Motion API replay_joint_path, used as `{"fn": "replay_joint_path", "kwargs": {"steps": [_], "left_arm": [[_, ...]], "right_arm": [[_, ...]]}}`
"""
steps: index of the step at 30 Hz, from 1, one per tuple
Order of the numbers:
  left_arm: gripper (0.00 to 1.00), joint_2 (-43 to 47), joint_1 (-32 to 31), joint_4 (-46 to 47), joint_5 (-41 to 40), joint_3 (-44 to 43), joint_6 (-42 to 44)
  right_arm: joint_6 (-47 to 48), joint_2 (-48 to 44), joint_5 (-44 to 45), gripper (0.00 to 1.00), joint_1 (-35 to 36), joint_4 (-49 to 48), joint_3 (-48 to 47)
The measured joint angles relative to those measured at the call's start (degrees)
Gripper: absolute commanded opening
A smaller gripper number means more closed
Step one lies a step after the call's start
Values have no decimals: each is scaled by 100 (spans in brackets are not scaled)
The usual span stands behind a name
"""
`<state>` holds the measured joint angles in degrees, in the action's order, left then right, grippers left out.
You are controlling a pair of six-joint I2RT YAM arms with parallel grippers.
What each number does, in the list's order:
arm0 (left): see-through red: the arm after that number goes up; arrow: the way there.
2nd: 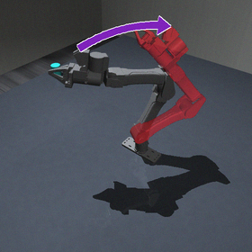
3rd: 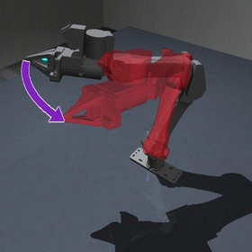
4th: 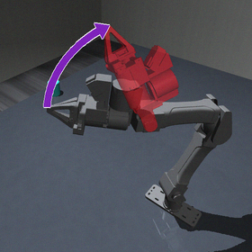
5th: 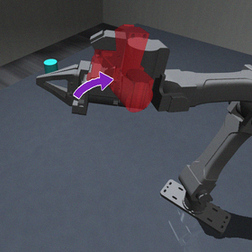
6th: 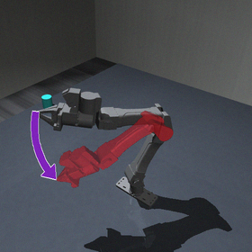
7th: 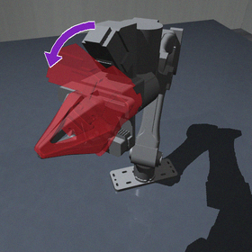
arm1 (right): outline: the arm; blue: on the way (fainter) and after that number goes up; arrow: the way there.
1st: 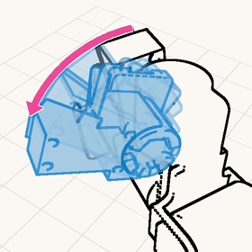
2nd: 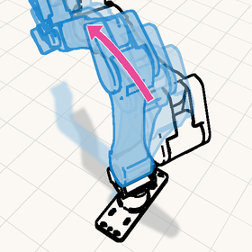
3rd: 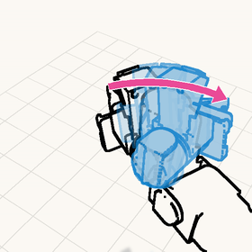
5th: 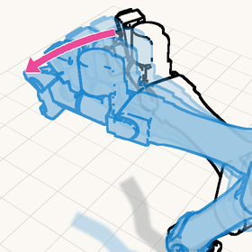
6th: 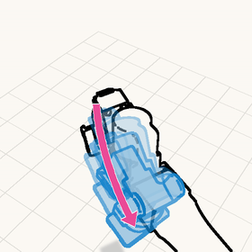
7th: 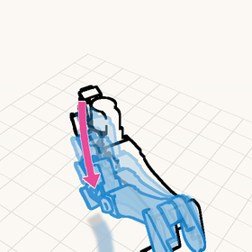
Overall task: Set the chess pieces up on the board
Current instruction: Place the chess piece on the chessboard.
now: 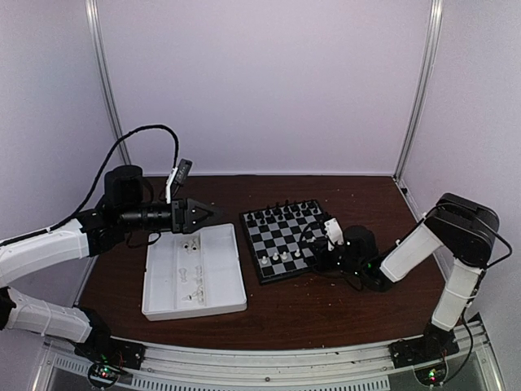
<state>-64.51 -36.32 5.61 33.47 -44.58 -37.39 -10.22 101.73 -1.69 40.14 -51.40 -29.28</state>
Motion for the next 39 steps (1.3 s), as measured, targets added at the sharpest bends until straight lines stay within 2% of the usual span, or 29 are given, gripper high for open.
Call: {"fn": "replay_joint_path", "kwargs": {"steps": [28,31,37,39], "left_arm": [[73,-13,0,-223,44,2,254],[73,-13,0,-258,44,2,262],[73,-13,0,-273,42,2,286],[73,-13,0,-273,42,2,295]], "right_arm": [[323,634,-155,16,13,-157,-166],[343,636,-160,19,13,-131,-195],[374,640,-173,34,13,-107,-210],[372,640,-179,34,31,-107,-212]]}}
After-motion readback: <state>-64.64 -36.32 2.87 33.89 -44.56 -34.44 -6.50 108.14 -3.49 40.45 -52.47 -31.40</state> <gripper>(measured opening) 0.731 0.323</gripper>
